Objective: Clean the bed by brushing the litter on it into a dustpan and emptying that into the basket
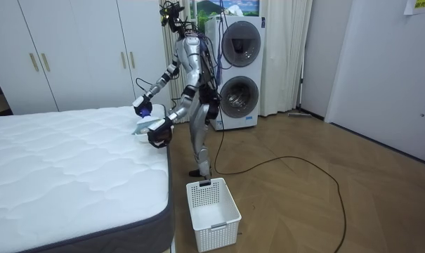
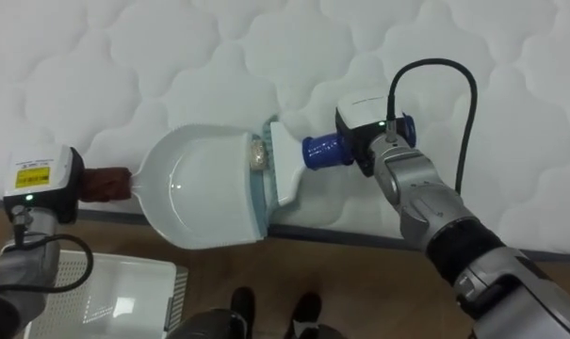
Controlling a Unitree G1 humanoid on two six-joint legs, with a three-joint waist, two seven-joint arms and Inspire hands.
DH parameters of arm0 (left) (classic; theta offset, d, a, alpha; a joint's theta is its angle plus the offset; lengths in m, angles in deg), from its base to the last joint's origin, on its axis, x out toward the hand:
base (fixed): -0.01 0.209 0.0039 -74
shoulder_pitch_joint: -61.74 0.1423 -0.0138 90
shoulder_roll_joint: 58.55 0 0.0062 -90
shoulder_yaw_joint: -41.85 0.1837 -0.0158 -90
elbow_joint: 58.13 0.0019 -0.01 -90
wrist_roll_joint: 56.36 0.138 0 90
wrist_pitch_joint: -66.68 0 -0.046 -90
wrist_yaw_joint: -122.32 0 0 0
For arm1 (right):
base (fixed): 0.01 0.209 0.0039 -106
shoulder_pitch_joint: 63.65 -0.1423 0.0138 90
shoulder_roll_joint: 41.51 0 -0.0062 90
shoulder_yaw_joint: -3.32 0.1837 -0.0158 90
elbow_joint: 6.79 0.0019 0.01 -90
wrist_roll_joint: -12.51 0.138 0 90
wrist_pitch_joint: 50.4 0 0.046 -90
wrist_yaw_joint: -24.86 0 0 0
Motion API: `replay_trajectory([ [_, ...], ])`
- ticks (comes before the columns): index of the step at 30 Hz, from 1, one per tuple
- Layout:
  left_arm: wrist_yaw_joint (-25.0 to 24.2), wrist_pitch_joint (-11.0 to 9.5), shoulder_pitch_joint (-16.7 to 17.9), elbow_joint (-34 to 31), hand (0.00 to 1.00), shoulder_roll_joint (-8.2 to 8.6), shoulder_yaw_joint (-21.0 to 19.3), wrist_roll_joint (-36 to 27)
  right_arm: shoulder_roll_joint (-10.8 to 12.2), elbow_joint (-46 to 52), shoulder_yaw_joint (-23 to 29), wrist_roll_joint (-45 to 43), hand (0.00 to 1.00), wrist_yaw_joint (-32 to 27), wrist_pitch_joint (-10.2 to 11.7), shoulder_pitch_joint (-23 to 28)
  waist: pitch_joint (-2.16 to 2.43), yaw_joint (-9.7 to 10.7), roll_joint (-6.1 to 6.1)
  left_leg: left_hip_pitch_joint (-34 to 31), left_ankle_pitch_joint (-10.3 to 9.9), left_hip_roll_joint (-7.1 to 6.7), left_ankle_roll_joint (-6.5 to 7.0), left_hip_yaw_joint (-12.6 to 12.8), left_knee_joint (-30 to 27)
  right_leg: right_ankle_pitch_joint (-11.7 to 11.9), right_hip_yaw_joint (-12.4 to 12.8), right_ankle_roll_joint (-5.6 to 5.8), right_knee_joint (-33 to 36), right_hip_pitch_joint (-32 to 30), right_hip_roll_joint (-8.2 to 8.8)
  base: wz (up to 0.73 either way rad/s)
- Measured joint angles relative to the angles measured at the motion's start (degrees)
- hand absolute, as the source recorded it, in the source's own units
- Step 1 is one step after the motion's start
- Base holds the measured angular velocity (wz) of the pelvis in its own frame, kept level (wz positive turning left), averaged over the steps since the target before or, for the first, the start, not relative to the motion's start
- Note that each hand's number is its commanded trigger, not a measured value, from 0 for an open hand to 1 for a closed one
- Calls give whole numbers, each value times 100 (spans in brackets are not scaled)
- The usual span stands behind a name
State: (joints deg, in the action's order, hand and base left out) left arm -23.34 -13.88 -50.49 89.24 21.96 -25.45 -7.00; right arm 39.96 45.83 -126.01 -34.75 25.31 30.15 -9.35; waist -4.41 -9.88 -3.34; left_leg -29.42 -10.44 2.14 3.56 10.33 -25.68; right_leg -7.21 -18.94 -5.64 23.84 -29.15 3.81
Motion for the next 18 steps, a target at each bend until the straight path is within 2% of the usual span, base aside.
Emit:
replay_trajectory([
  [18, 4, 12, 11, 0, 100, 1, -1, 16, 4, 3, -1, -4, 100, 31, 2, 0, 3, -2, -5, 10, 1, -5, 2, 32, 8, -3, 29, 0, -5, -6, 4, 0],
])
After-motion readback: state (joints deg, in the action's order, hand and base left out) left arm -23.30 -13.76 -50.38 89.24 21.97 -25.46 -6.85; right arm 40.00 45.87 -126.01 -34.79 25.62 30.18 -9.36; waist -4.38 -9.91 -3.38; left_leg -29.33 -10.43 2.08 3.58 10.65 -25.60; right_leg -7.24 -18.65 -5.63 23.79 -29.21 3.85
